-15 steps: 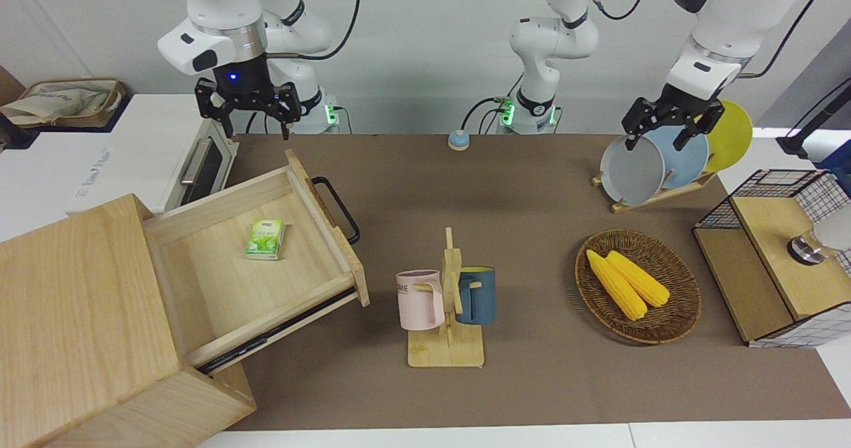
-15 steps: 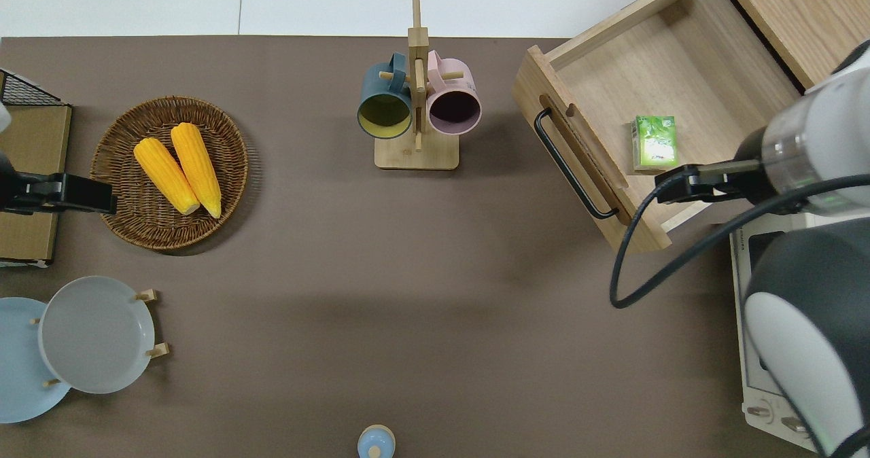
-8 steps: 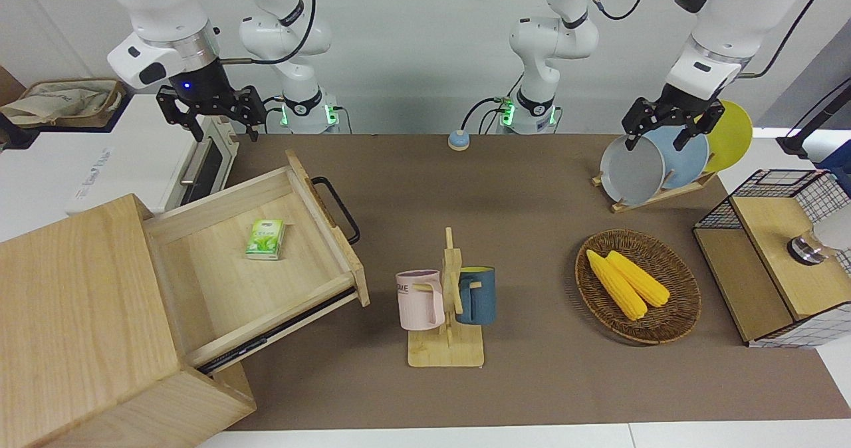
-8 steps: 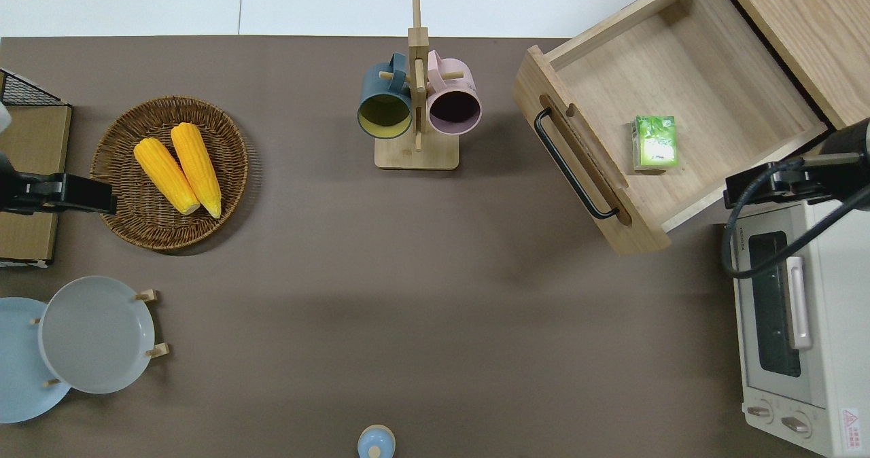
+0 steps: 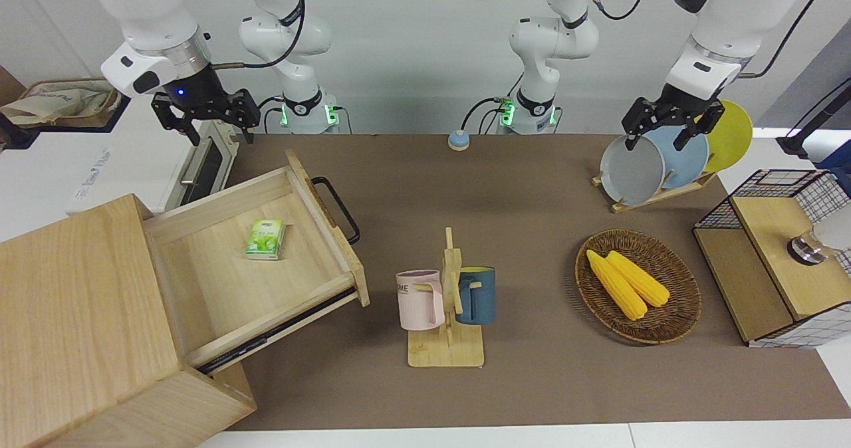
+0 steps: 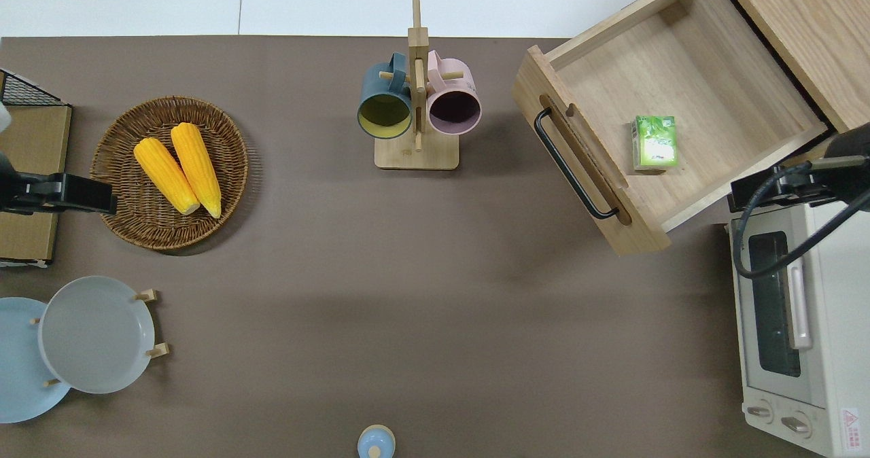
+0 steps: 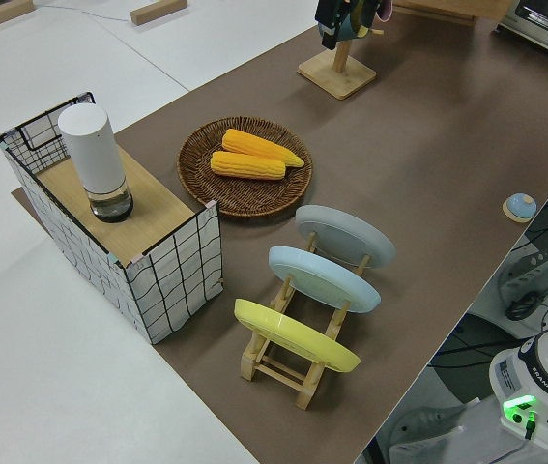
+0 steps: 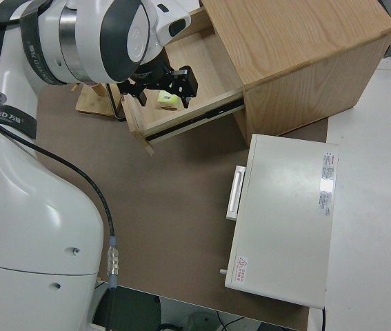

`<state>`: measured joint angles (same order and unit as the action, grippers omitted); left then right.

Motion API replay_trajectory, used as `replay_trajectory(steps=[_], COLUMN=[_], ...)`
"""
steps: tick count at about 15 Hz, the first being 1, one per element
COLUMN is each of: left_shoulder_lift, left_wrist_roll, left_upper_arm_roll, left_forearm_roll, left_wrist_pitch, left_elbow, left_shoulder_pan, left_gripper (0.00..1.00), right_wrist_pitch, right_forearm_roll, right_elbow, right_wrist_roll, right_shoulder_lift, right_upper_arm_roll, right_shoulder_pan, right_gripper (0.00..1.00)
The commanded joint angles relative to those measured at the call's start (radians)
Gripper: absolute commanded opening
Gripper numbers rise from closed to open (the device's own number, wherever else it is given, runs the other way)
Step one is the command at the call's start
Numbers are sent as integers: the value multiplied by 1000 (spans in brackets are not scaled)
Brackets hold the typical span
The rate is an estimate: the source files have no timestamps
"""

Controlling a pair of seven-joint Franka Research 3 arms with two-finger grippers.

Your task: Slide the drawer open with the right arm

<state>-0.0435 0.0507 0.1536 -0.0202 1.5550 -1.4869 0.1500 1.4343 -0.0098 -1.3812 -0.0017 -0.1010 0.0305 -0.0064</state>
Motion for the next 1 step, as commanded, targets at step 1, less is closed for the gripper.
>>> replay_trajectory(steps=[1], left_shoulder_lift=[-13], left_wrist_roll=[8], left_upper_arm_roll=[17], left_forearm_roll=[12], left_wrist_pitch=[0], left_elbow=[20], left_shoulder_pan=[17], left_gripper=[995], right_wrist_pitch=[-2], right_forearm_roll=[19], right_elbow=[-15], right_wrist_roll=[-23], right_shoulder_lift=[12], right_upper_arm_roll=[5], right_shoulder_pan=[-18], right_gripper=[990])
